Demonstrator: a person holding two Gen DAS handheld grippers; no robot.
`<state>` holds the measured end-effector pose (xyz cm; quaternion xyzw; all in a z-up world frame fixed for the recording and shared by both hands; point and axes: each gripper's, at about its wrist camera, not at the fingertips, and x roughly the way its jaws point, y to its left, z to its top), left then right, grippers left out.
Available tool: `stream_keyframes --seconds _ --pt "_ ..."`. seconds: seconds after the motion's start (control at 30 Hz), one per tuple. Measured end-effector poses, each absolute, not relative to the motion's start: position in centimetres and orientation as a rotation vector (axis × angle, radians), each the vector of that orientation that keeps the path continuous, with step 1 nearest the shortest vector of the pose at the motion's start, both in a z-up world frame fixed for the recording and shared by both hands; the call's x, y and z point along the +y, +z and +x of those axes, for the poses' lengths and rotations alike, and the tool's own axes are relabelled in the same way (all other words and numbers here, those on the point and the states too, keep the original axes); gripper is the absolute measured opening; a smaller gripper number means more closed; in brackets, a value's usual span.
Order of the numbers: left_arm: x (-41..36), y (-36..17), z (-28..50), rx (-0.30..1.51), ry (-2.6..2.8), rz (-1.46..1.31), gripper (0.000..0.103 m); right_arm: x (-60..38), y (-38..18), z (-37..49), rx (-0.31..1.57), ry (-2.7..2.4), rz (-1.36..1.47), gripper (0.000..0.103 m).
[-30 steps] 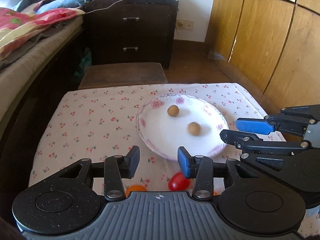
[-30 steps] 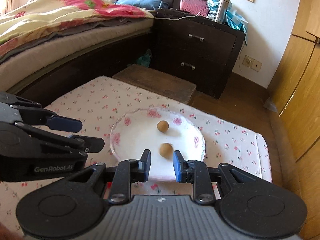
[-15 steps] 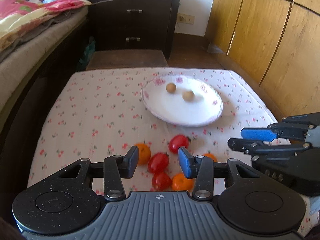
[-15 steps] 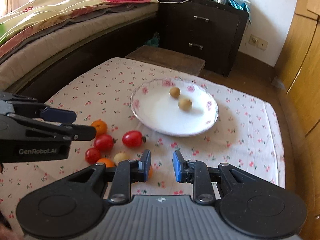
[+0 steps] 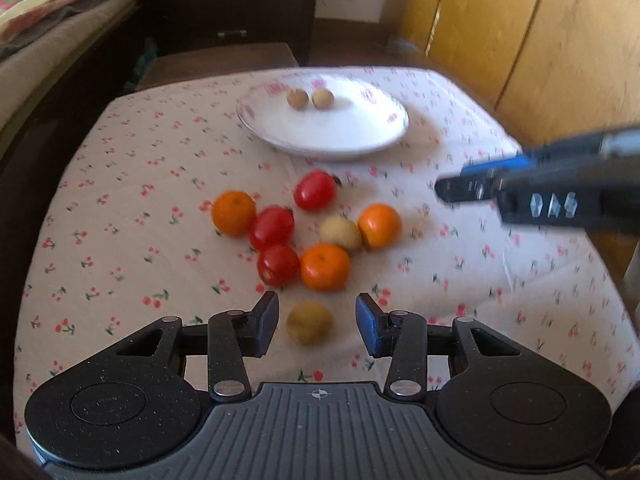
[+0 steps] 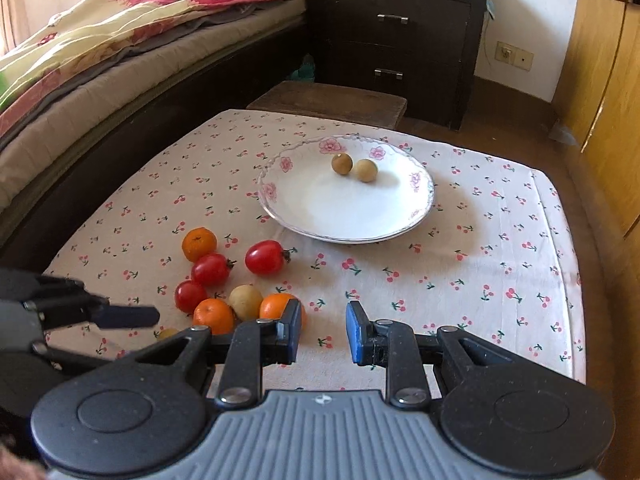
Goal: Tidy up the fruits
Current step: 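Grasp an orange tangerine with the right tool while the left tool grasps a brown fruit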
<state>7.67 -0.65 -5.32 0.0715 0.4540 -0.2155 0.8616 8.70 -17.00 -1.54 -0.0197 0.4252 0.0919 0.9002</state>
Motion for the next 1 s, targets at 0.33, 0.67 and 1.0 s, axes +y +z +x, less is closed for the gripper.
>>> stream_keyframes --seconds 0.33,0.67,1.0 --pt "-0.9 -6.9 7.5 0.969 -0.419 0.202 0.042 -17.3 -2.3 10.4 0.910 0.248 0.027 0.027" --pt "-0.3 -6.9 7.6 0.964 -0.443 0.180 0.036 -15.1 -5.3 12.5 0.983 0.364 -0.023 0.031" --pt "-0.6 -7.0 7.4 0.953 -0.453 0.195 0.040 -15.2 -6.0 12.8 0.992 0.368 -0.046 0.035"
